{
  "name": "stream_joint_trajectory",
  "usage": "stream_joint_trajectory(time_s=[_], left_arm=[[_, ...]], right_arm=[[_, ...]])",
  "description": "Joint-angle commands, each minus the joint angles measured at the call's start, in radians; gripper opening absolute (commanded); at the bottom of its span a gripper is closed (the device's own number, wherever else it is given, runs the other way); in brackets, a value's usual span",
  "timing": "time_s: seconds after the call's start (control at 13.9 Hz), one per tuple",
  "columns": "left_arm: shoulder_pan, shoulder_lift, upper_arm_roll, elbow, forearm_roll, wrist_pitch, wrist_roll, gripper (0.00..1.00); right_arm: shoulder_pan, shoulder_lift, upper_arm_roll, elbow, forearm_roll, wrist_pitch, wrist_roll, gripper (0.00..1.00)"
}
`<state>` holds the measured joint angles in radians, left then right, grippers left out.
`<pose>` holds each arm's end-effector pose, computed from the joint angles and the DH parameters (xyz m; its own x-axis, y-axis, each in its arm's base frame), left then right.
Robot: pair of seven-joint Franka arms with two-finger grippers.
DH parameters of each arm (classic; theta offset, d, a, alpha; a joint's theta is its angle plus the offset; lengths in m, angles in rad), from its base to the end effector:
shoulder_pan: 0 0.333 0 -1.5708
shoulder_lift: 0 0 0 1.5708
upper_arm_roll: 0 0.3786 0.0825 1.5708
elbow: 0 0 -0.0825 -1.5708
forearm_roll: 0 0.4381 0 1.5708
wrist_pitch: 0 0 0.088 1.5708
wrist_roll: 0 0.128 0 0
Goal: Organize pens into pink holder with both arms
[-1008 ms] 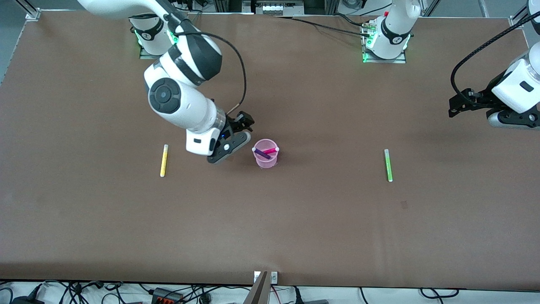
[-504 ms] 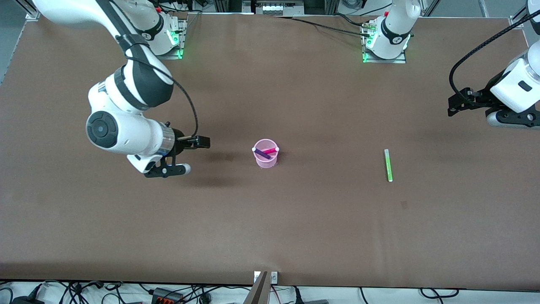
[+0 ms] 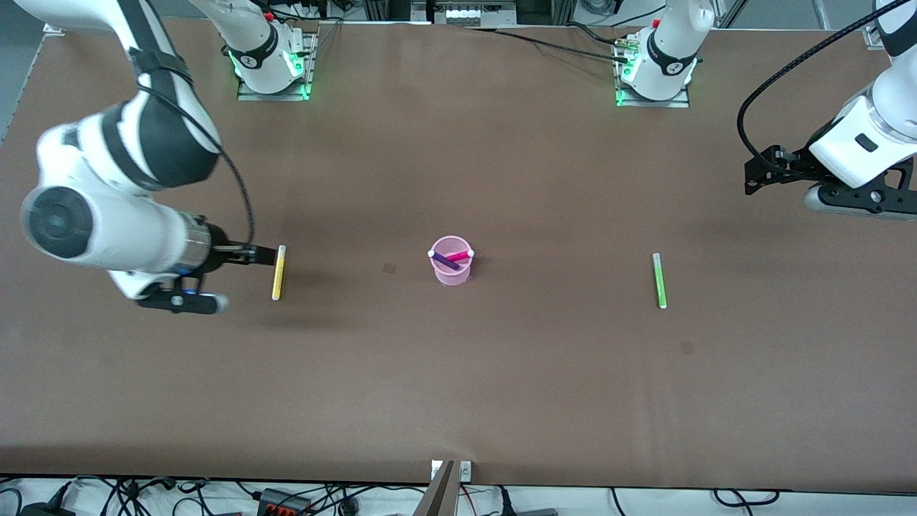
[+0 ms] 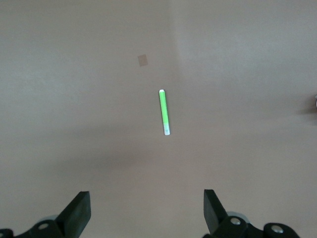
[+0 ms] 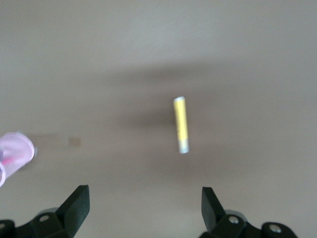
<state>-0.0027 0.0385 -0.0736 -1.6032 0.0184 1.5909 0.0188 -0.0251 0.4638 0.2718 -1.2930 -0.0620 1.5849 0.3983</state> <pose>0.6196 -0.0442 0.6272 0.9941 -0.0953 -0.0510 -0.0962 -0.9953 -0.0146 0.7396 0.1356 0.5028 0.9728 -0.1614 -0.1661 -0.1627 -0.9867 0.0056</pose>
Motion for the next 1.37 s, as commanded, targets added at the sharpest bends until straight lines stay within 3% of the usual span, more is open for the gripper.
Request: stream_joint_trajectory(time_s=[0.0,0.29,0.58,0.86,1.3], left_arm=[[0.009,0.0,-0.005,0.017,0.015,-0.02,-0.01,1.0],[0.01,0.0,-0.005,0.017,0.015,-0.022,-0.01,1.0],[0.004,0.0,-0.005,0.017,0.015,-0.023,-0.011,1.0],[0.003,0.0,-0.005,0.019,0.015,-0.023,-0.011,1.0],[0.004,0.001,-0.005,0.017,0.015,-0.023,-0.011,1.0]], right_arm=[[0.013,-0.068,-0.078,0.006,-0.018,-0.025,0.019,1.0],[0.014,-0.151,-0.164,-0.019,-0.015,-0.025,-0.03,1.0],[0.059,-0.189,-0.316,-0.02,0.004,-0.026,-0.263,1.0],[0.034,-0.241,-0.316,-0.058,0.005,-0.039,-0.326,1.0],[0.039,-0.361,-0.31,-0.236,0.005,-0.007,-0.36,1.0]])
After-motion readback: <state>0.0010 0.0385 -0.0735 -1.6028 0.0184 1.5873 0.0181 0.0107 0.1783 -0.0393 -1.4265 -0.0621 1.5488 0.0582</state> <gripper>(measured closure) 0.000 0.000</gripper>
